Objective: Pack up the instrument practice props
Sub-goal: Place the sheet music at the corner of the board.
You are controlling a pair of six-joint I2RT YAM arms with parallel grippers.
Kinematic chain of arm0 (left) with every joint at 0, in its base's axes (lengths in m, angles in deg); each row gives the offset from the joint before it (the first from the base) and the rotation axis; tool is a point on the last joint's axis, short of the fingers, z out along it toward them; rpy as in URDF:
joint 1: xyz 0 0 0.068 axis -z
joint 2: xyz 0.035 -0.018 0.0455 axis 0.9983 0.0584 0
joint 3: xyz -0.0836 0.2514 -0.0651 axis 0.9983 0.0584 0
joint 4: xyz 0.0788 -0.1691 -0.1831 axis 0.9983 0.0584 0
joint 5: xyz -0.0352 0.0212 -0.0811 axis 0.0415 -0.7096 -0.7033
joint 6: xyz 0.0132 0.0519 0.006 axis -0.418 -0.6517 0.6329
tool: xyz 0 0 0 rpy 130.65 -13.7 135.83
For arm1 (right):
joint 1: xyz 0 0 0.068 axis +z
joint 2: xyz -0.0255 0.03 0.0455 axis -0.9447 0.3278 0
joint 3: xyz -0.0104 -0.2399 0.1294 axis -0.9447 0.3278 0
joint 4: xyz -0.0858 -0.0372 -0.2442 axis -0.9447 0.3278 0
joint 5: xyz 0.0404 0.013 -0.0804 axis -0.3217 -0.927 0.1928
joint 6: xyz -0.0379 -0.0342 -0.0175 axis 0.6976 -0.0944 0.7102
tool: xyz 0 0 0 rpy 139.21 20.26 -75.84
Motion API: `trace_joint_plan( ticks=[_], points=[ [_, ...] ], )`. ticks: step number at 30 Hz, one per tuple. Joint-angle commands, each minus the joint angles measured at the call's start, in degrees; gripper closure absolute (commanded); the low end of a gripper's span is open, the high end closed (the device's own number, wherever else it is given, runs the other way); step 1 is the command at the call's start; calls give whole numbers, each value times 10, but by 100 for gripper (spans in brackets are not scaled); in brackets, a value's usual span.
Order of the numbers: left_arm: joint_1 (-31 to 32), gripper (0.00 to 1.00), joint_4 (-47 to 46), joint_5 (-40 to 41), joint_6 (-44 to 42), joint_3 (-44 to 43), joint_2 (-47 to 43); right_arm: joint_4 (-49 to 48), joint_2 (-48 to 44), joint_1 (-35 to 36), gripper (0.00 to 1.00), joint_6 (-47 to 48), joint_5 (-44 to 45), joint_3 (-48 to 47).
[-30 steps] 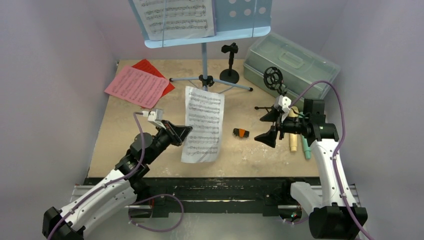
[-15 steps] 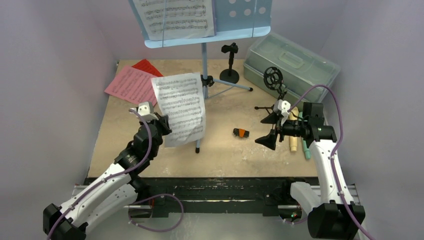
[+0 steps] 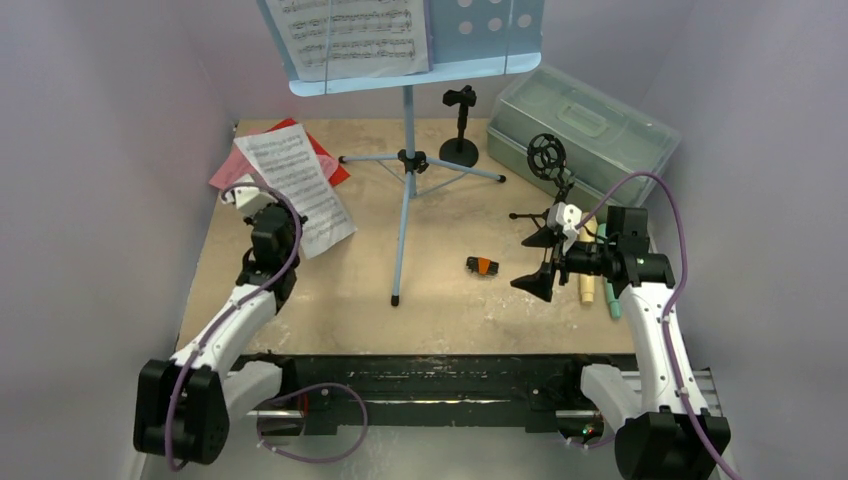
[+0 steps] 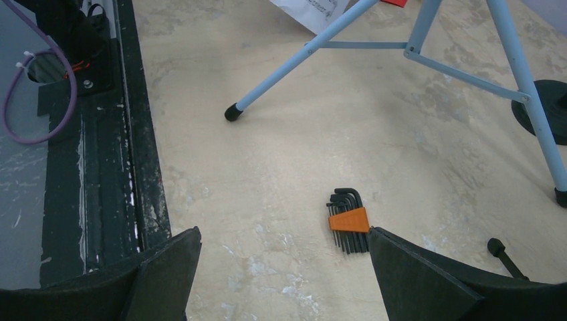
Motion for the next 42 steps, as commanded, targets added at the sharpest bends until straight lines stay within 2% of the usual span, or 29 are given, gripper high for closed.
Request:
trace_joint_plan(
  ticks=[1, 5, 9, 14, 18, 22, 26, 30, 31, 33, 34, 35, 38, 42],
  points=[
    [-73, 100, -146, -67, 16, -33, 115, 12, -12, -2, 1, 21, -12, 0],
    [-167, 100, -224, -157, 46, -68, 269, 21, -14, -2, 1, 31, -12, -1],
    [-225, 100, -236, -258, 70, -114, 374, 26, -18, -1, 1, 36, -11, 0],
    [-245, 100, -191, -243, 59, -141, 411, 30, -16, -2, 1, 39, -8, -1],
    [-251, 100, -96, -220, 63, -204, 448, 31, -13, -2, 1, 40, -10, -2],
    [-253, 100, 94, -184, 76, -333, 518, 31, -13, -2, 1, 41, -11, -2],
    [-253, 74, 208, -195, 78, -410, 554, 30, -12, -2, 1, 41, -13, -2],
    [-253, 59, 222, -201, 77, -407, 521, 30, -11, -2, 1, 41, -12, -2],
    [-252, 52, 223, -195, 76, -403, 507, 30, -11, -2, 1, 41, -11, -2],
    [-253, 34, 231, -181, 73, -396, 479, 30, -11, -2, 1, 41, -10, -2],
    [-252, 16, 235, -175, 74, -391, 464, 30, -12, -2, 1, 41, -10, -2],
    [-254, 3, 237, -173, 74, -384, 448, 30, -12, -2, 1, 41, -10, -2],
    [-255, 0, 234, -192, 74, -356, 400, 31, -14, -2, 1, 42, -10, -2],
    [-266, 0, 201, -273, 76, -302, 329, 31, -16, -1, 1, 42, -11, -1]
  ],
)
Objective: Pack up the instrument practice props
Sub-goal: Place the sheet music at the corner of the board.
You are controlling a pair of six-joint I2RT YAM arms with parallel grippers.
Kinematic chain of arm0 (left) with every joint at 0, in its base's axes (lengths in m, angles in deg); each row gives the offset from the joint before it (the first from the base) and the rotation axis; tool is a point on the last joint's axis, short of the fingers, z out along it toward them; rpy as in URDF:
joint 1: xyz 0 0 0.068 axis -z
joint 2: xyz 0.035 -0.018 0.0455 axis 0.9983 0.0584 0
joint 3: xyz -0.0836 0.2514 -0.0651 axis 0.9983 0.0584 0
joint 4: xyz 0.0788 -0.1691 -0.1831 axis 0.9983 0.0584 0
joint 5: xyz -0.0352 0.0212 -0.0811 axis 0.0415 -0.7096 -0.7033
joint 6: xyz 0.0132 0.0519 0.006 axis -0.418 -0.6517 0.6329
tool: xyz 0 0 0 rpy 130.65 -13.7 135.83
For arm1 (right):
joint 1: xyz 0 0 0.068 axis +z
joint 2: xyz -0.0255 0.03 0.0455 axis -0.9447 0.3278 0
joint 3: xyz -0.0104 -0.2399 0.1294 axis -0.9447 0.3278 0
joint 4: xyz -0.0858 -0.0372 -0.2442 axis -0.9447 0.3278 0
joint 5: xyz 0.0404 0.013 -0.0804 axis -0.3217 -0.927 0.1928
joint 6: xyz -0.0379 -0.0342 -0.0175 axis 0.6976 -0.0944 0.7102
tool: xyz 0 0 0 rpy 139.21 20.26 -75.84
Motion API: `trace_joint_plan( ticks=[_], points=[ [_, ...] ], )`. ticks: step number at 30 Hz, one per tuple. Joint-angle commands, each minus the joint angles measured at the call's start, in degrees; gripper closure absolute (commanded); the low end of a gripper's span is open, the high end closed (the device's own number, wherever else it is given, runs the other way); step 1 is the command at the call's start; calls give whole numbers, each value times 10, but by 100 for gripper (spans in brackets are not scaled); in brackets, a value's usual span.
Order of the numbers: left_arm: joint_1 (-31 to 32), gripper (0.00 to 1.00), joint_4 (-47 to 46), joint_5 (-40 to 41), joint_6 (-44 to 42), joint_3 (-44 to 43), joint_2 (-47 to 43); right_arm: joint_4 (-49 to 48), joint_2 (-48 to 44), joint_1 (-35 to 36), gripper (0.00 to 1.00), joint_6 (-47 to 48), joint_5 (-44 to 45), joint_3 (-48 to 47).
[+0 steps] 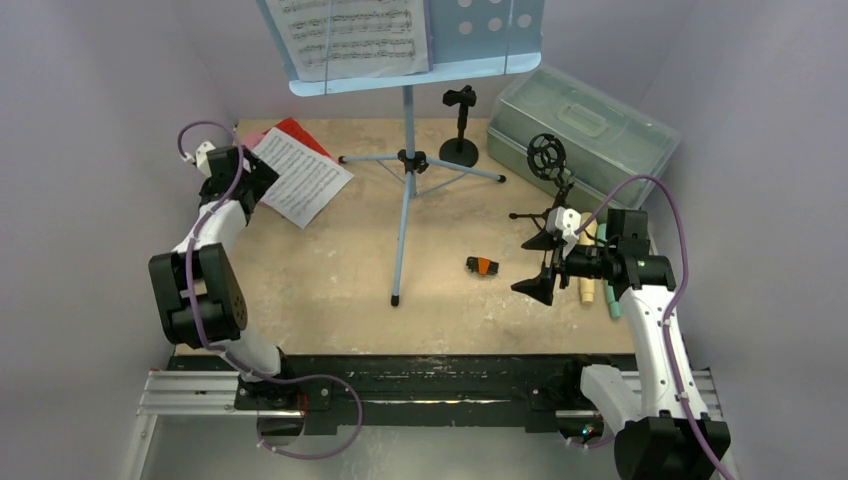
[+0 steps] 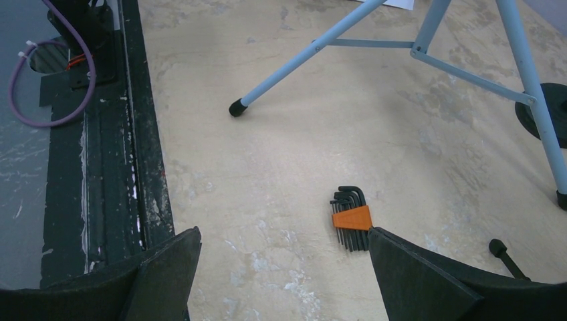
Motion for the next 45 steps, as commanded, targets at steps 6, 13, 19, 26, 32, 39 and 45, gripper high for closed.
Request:
trace_joint_plan(
  ticks=[6, 13, 19, 26, 32, 39, 45],
  points=[
    [-21, 0, -86, -187, 4, 124, -176, 2, -8, -2, 1, 11, -13, 0],
    [-21, 0, -111, -309, -11, 189, -278, 2, -7, -2, 1, 11, -16, 0],
    [-20, 2, -57, -363, -66, 170, -351, 2, -4, -2, 1, 12, -17, -1],
    [-18, 5, 19, -363, -85, 112, -391, 2, 1, -2, 1, 12, -18, -1],
    [-1, 12, 76, -385, -119, 22, -400, 2, 4, -2, 1, 13, -18, -1],
    [16, 9, 86, -422, -98, -32, -411, 4, 2, -2, 1, 16, -17, -1],
    [17, 3, -7, -499, 2, -16, -405, 7, -1, -2, 1, 18, -18, -1]
  ],
)
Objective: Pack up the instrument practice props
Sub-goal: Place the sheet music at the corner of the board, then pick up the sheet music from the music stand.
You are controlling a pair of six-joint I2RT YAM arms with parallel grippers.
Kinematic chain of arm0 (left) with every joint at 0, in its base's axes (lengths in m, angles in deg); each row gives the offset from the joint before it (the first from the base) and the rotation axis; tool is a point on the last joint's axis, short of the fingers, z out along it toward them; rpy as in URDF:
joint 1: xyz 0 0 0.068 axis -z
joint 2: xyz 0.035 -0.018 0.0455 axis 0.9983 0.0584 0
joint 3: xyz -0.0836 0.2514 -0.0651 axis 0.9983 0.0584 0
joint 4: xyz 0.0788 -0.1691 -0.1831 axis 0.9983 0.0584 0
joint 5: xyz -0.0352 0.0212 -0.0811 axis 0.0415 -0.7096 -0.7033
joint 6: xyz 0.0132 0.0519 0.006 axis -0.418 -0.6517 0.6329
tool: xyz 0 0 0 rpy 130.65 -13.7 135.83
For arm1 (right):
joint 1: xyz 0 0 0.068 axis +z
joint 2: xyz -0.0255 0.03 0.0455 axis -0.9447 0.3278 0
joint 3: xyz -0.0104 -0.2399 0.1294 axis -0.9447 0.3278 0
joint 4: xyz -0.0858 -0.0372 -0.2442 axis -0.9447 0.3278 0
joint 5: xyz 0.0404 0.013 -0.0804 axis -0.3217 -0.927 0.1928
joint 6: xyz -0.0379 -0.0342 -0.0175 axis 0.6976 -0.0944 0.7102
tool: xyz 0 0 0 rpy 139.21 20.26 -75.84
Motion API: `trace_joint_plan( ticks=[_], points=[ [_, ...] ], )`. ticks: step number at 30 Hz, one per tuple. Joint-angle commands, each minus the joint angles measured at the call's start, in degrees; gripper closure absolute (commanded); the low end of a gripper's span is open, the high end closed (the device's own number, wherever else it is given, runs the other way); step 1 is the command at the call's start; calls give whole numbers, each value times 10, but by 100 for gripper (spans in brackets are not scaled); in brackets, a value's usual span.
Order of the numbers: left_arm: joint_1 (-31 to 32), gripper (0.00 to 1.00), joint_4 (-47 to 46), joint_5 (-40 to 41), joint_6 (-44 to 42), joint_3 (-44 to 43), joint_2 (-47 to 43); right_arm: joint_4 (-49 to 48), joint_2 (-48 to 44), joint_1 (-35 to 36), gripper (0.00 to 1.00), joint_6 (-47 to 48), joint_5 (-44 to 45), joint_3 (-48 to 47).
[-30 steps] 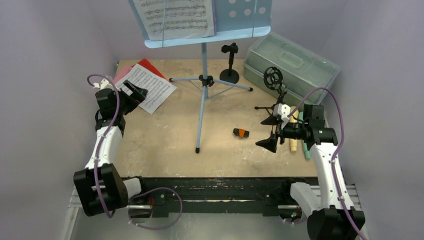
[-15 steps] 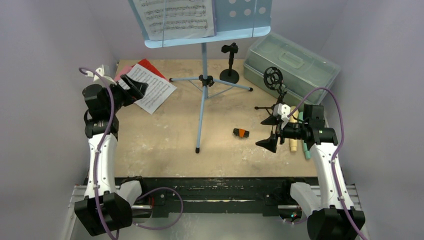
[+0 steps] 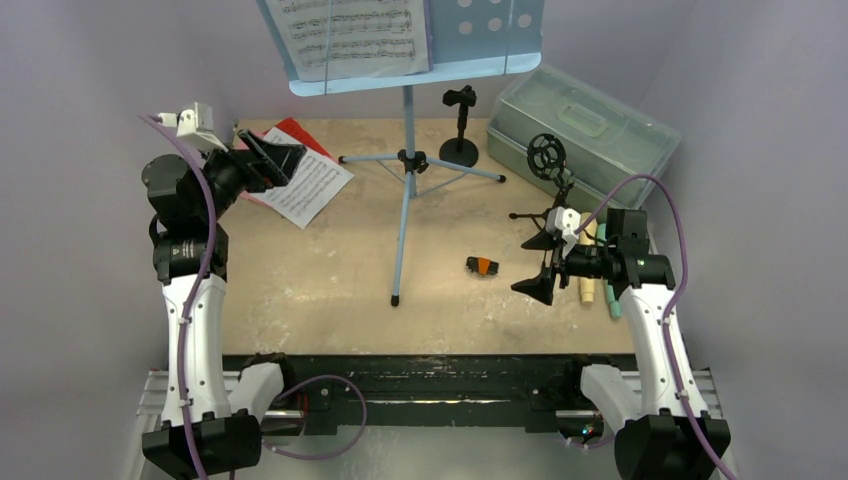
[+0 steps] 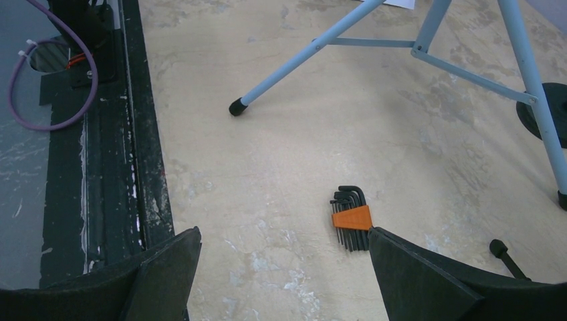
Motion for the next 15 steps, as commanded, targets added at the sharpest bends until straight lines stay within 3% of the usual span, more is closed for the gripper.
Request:
trace_joint_plan(
  ticks=[1, 15],
  points=[
    [1, 2, -93, -81, 97, 5, 7, 6, -6, -2, 1, 14, -18, -1],
    [25, 5, -38, -92, 25, -68, 9, 7, 4, -2, 1, 16, -18, -2]
  ],
)
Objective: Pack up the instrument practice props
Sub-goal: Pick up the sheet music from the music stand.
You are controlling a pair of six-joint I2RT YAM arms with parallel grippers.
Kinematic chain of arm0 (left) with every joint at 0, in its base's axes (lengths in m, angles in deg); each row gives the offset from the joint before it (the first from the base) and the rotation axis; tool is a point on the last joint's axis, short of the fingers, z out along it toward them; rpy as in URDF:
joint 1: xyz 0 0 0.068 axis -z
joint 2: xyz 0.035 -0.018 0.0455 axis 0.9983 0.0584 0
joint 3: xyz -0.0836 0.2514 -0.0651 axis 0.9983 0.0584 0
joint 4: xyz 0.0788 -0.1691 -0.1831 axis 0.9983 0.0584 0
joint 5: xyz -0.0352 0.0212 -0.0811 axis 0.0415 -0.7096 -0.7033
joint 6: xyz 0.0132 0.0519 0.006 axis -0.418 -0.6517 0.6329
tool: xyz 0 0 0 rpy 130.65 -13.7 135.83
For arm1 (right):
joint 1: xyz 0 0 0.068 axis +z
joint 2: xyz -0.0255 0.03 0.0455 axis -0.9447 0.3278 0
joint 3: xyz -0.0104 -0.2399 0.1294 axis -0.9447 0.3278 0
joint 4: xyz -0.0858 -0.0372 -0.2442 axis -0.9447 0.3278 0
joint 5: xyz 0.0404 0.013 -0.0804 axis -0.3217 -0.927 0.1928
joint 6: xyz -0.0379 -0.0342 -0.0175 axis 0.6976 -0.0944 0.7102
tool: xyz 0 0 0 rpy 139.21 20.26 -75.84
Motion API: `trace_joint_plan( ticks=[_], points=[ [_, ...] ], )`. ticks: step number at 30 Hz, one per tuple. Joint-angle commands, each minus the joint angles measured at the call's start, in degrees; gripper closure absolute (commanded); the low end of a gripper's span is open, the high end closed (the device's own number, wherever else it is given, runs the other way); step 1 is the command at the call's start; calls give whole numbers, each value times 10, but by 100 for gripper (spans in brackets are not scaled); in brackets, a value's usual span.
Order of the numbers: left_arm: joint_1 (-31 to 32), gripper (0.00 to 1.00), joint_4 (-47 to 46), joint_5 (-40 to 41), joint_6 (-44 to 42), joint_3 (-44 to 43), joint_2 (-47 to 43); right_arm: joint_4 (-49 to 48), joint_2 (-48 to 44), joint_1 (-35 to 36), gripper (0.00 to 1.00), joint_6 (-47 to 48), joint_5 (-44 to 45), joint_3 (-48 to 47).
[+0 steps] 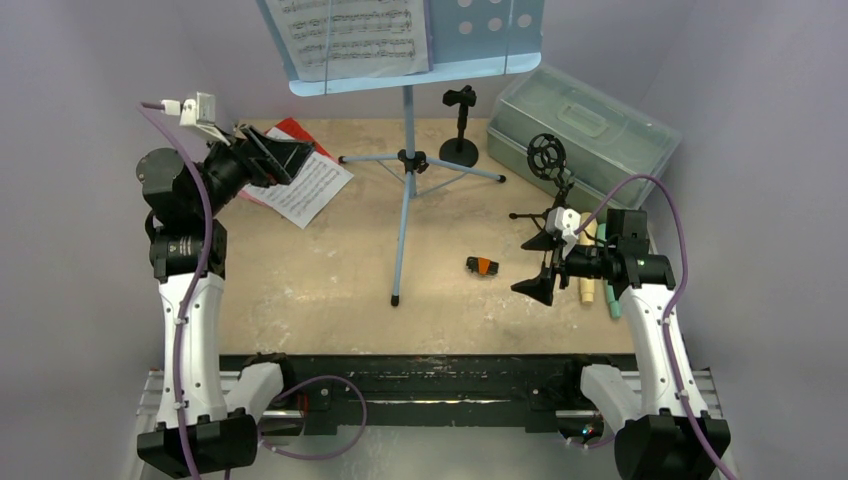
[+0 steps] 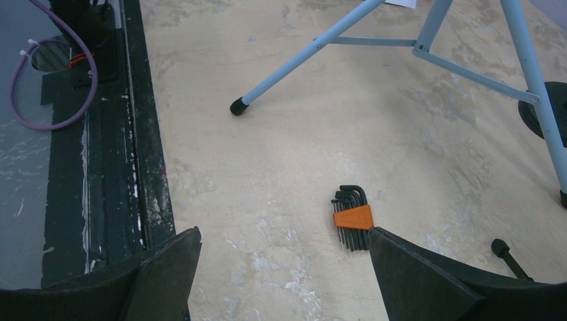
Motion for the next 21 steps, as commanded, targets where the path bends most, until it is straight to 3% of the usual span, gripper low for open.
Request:
trace_joint_plan(
  ticks=[1, 10, 16, 21],
  points=[
    [9, 5, -12, -17, -22, -42, 3, 4, 6, -1, 1, 15, -18, -3],
    [11, 10, -171, -26, 93, -81, 50, 7, 2, -2, 1, 18, -19, -2],
    [11, 12, -63, 36, 30, -183, 57, 10, 3, -2, 1, 20, -20, -3],
    [11, 16, -95, 44, 61, -247, 87, 11, 6, -2, 1, 21, -24, -4]
  ],
)
